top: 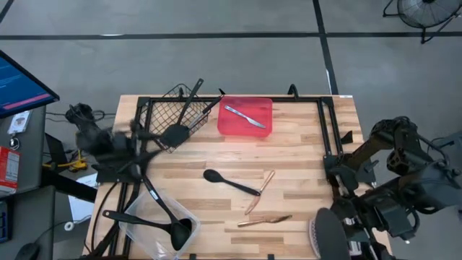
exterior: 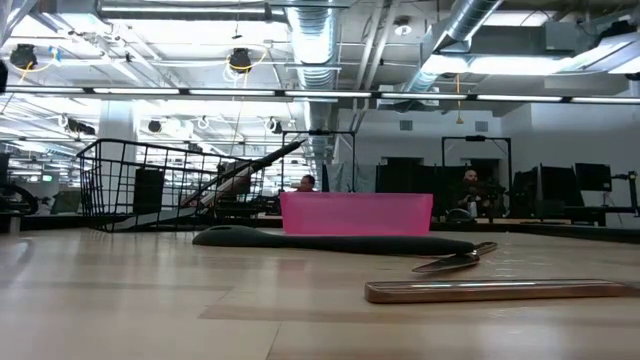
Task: Pick & Place Kitchen Items
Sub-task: Put the big spatula into the wire basket
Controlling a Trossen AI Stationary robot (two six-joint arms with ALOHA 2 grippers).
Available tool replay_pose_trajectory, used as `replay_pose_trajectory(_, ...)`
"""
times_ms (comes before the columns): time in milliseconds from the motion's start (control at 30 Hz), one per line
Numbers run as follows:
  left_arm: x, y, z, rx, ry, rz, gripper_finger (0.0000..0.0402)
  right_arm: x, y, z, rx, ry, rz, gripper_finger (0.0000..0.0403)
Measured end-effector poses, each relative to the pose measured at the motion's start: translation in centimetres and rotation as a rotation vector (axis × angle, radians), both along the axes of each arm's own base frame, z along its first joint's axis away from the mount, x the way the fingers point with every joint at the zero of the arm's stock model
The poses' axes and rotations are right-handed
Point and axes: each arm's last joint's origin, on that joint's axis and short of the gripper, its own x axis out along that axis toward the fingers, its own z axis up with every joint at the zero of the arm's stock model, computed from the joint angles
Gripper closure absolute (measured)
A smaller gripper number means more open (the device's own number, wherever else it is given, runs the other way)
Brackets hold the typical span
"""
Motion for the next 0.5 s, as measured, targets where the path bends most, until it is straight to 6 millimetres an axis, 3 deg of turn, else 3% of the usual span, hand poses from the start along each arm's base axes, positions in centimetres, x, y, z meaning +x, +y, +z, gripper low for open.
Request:
replay_pose_trajectory(167, -2.5, 2.6, 0.5, -0.076, -0.104, 0.013, 0.0223, 0.5, -0.5, -0.3, -0.019, 0.033, -0.026, 0.0332)
replay_pose_trajectory(500, -3.6, 3.8, -3.8, -0.069, -0.104, 0.069, 0.0291, 3.3, -3.2, -1.7, -0.011, 0.160, -0.176, 0.0332)
